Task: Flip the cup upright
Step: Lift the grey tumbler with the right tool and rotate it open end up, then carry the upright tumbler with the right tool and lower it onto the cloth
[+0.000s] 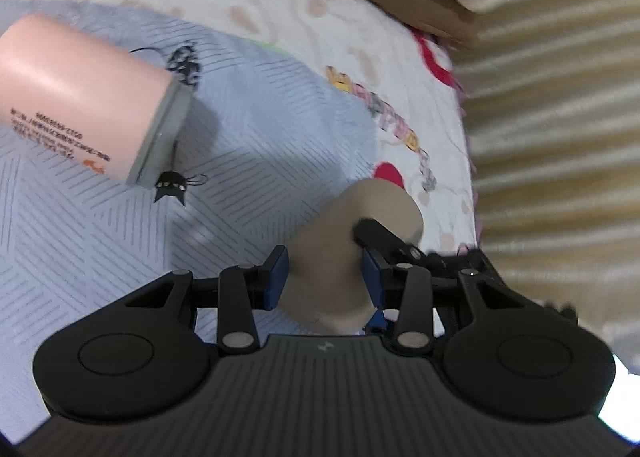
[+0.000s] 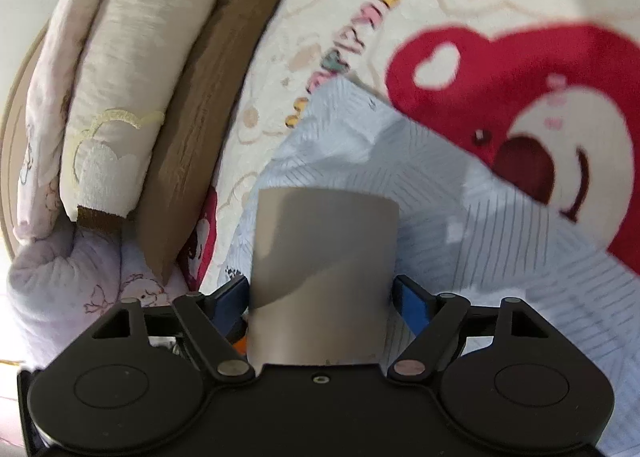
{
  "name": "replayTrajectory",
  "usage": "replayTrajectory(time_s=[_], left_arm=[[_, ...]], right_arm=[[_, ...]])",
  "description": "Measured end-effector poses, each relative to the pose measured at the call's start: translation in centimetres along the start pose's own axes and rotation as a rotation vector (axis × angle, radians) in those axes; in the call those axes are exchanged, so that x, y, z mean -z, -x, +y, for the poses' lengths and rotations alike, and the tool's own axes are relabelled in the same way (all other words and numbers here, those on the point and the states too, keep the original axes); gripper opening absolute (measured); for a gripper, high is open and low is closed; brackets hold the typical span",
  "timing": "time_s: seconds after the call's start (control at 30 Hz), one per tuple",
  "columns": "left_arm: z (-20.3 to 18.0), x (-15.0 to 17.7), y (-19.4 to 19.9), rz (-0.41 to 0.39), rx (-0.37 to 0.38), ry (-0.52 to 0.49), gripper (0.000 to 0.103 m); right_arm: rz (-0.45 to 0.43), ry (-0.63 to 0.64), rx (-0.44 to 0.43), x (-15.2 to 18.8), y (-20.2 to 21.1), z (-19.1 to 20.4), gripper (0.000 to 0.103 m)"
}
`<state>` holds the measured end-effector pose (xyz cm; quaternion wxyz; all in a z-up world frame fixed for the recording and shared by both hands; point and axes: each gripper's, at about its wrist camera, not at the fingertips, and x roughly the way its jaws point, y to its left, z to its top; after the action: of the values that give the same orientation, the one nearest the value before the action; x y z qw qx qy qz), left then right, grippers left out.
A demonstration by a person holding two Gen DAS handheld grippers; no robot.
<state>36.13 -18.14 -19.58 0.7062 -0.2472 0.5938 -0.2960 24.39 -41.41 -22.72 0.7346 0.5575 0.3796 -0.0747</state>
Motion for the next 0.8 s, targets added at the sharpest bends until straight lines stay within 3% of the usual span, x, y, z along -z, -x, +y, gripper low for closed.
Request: replayTrajectory(time_s=[0.33,0.8], left_arm=[[-1.5,3.5,1.8,0.015,-0.034,-0.271,0.038],[1.5,10.5,8.7,0.056,-0.114,-0.353,0.038]], right_arm=[[0.079,0.196,0.03,1.6,0.7,1.1,0.082],[0.354,0.342,0.03,9.1,1.1,1.7,0.082]])
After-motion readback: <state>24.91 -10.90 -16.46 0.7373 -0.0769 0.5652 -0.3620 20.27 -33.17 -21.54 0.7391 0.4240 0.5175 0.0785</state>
